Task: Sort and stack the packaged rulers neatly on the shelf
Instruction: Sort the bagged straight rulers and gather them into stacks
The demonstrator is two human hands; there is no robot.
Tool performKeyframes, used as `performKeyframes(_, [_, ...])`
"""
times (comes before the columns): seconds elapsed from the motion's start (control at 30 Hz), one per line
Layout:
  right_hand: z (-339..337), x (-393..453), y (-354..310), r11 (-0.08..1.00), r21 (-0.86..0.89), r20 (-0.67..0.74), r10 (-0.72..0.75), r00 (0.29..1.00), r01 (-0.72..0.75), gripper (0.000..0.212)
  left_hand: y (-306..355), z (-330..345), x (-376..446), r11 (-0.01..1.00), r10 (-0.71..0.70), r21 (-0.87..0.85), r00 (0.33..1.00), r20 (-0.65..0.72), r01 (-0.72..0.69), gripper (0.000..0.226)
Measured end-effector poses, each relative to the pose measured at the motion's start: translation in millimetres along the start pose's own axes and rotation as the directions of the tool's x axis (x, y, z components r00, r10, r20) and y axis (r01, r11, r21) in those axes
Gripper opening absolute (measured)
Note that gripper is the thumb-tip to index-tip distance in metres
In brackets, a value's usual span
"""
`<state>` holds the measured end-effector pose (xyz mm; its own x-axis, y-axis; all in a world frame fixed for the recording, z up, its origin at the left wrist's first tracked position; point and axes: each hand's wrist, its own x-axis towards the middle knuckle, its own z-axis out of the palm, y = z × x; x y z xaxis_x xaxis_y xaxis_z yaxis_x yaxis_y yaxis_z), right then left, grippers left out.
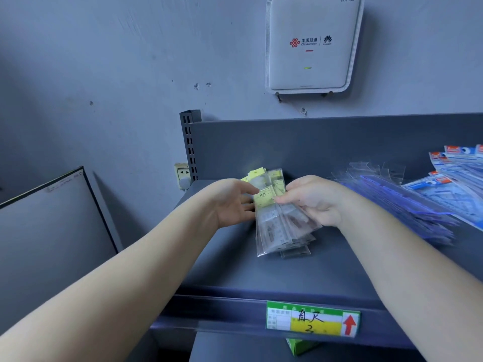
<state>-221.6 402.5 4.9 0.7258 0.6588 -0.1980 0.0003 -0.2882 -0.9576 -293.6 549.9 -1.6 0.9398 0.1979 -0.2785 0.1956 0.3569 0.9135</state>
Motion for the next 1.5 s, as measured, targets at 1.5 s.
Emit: performKeyframes(1.5, [-17.8, 7.0, -1.1, 0.865, 0.463, 0.121, 0.151, 0.981, -0.190, 0.030, 26.9, -16.1, 14.1, 0.964, -0.201, 0.165, 0.977, -0.069, 0.210, 0.012])
